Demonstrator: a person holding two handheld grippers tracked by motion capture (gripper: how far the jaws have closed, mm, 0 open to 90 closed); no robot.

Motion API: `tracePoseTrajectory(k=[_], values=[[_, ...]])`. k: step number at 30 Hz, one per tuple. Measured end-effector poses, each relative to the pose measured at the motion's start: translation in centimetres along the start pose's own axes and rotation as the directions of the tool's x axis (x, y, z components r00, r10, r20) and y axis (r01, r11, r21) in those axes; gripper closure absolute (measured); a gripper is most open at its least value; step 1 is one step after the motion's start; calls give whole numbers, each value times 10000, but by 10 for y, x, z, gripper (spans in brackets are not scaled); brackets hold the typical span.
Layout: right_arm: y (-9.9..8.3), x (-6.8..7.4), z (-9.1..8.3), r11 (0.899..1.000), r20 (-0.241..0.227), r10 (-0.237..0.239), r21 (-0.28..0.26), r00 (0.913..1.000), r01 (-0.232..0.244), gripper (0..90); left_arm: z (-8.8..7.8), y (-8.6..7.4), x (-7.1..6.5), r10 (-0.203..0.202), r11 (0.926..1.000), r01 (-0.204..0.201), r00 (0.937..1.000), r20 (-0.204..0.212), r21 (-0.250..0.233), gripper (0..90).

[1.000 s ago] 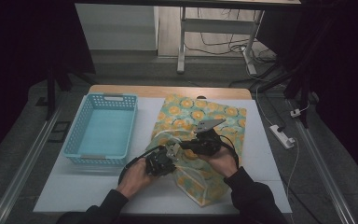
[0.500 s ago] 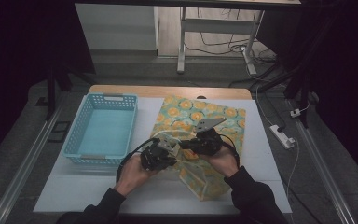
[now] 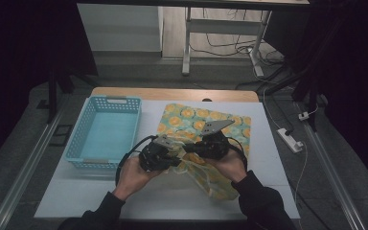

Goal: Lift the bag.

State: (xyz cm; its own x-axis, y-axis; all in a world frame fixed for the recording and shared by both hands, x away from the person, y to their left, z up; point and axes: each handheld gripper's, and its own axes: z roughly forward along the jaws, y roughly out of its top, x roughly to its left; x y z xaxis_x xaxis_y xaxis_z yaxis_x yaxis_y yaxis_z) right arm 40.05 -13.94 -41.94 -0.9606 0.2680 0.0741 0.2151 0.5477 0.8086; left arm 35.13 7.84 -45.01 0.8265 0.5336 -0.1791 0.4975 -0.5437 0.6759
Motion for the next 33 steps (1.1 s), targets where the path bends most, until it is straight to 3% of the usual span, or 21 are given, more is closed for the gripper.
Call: tracePoseTrajectory(k=[14,24,28,33], values=[[14,8,-15,9992,-223,-137,-381,9997,128,900,-33,14,-5,-104,9971,123,9996,247,-749,889],[27,8,-23,9977,-543,-90,-674,9985,53,900,-55,26,-1,-284,9962,313,9989,372,-814,889],[36,11,-29,9970,-486,-303,-728,9984,267,900,-67,35,2,-369,9950,426,9973,632,-901,889],[49,12,-35,9963,-263,-579,-651,9980,561,900,-84,51,4,-387,9945,440,9976,571,-951,889]])
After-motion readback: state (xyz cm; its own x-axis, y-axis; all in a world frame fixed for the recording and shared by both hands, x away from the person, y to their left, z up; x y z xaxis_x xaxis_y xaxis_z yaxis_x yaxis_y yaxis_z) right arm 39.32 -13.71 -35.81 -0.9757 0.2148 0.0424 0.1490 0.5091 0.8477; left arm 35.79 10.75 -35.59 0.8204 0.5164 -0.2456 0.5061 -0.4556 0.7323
